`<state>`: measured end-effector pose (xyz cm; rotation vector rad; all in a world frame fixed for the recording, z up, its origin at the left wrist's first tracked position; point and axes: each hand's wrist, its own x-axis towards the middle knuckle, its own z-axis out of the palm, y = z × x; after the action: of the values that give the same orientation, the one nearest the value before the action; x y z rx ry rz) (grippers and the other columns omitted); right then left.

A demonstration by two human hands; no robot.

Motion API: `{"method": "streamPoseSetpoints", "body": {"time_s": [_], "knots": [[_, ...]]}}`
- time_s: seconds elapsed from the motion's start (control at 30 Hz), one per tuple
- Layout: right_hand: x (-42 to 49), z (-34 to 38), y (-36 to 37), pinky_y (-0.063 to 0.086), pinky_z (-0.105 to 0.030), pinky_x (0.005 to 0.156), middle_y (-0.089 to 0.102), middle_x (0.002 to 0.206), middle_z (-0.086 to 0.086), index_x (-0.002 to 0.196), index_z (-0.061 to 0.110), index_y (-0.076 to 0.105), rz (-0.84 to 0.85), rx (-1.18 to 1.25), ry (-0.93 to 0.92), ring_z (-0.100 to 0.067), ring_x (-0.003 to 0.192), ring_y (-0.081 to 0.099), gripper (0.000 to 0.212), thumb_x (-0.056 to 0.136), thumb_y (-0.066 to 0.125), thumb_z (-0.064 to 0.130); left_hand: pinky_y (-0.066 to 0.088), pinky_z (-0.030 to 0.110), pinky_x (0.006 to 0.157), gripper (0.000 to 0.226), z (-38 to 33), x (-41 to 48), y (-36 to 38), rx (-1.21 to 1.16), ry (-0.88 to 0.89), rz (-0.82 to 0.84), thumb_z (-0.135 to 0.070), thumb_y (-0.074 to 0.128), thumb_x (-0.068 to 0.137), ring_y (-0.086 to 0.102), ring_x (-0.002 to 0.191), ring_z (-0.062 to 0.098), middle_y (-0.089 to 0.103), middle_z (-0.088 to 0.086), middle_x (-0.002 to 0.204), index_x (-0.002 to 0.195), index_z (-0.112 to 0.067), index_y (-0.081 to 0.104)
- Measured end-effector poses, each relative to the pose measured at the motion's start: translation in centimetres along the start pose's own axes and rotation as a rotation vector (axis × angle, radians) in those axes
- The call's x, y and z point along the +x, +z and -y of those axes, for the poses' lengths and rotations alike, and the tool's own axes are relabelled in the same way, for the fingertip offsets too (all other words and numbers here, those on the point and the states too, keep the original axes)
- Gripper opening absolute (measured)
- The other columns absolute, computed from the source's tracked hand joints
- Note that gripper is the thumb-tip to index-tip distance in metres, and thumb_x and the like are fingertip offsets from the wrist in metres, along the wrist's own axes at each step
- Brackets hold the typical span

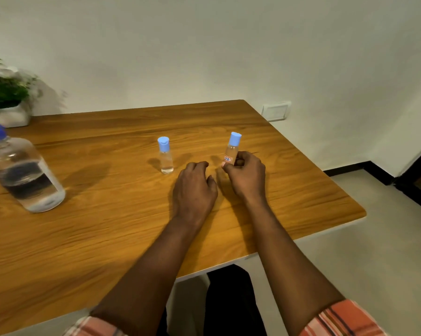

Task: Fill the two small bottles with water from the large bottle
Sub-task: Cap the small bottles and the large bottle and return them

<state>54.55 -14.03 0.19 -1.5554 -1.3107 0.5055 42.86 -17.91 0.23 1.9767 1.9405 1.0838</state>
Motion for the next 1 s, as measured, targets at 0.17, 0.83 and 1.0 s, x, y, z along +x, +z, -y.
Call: {"method": "streamPoseSetpoints", "body": {"time_s": [0.17,0.83,1.0], "knots": [[2.5,-1.4,-1.5,0.051,-0.027,0.074,0.073,0.097,0.001,0.104,0.015,0.07,-0.019,-0.003,-0.02,-0.009,0.084,0.064,0.023,0.082,0.072,0.021,0.044,0.041,0.097,0.042,-1.9,2.6,3.1,0.007,0.039,0.027,-0.021,0.056,0.09,0.054,0.117,0.028,0.058,0.009,0.127,0.131,-0.011,0.054],[24.6,-5.5,5.7,0.052,-0.028,0.075,0.073,0.103,0.001,0.111,0.017,0.069,-0.034,-0.049,-0.017,-0.016,0.089,0.068,0.033,0.084,0.073,0.034,0.045,0.042,0.092,0.035,-2.1,23.7,13.9,0.182,0.013,0.026,-0.029,0.048,0.094,0.052,0.113,0.029,0.059,0.011,0.121,0.123,-0.011,0.056],[30.5,-5.8,8.4,0.054,-0.033,0.082,0.072,0.109,-0.001,0.114,0.017,0.067,-0.041,-0.07,-0.044,-0.02,0.096,0.067,0.036,0.083,0.074,0.034,0.046,0.042,0.089,0.033,-1.8,29.1,16.3,0.196,0.013,0.003,-0.028,0.048,0.094,0.053,0.11,0.029,0.059,0.012,0.117,0.119,-0.009,0.058]]}}
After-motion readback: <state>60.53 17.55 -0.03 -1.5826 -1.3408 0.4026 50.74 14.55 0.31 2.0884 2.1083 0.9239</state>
